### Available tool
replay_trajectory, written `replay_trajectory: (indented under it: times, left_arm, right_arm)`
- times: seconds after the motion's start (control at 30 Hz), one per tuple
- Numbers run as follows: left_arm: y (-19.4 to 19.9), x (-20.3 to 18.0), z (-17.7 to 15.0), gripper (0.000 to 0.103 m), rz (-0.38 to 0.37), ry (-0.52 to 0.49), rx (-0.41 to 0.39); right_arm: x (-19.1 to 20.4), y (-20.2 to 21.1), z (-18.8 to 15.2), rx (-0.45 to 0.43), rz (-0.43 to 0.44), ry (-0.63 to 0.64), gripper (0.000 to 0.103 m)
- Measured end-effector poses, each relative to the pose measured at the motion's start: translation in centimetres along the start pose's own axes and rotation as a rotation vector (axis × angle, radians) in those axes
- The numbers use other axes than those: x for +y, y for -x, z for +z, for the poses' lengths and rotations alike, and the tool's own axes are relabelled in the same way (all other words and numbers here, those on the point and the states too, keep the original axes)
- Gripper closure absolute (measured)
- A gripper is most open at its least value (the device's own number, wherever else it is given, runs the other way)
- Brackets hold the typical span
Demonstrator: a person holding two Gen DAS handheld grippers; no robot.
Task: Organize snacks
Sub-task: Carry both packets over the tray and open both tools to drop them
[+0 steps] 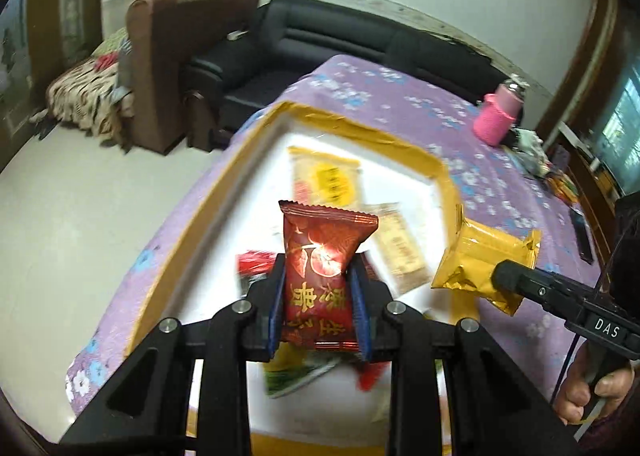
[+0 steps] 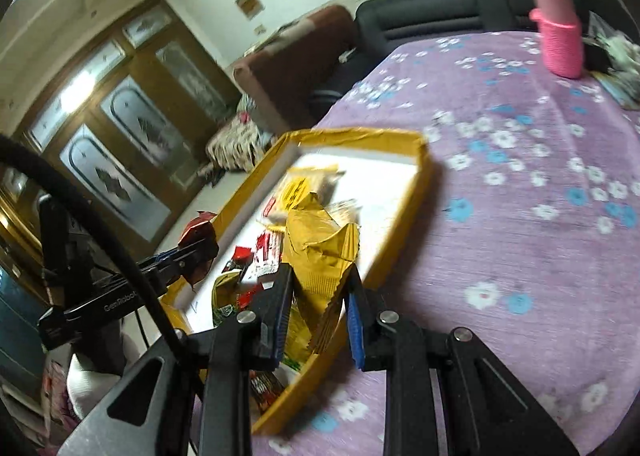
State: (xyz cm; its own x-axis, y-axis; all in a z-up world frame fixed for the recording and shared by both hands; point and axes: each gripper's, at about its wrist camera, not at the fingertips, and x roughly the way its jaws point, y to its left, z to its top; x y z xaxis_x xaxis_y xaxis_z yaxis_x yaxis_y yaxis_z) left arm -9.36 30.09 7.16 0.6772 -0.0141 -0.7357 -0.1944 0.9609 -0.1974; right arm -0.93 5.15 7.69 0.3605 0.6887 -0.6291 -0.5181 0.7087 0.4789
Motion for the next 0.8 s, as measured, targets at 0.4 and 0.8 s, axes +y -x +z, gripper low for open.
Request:
replay_trajectory:
  times: [0.4, 0.8]
  left_arm:
    - [-1.3, 1.4, 0.0, 0.063, -0.007, 0.041, 0.013]
    - [3.7, 0.3, 0.1, 0.021, 0.035, 0.061, -0.15]
  right_arm:
    - [1.9, -6.0, 1.3, 0.061, -0.103, 0.043, 0.079]
    - [3.4, -2.9, 1.3, -0.058, -0.156, 0.114, 0.072]
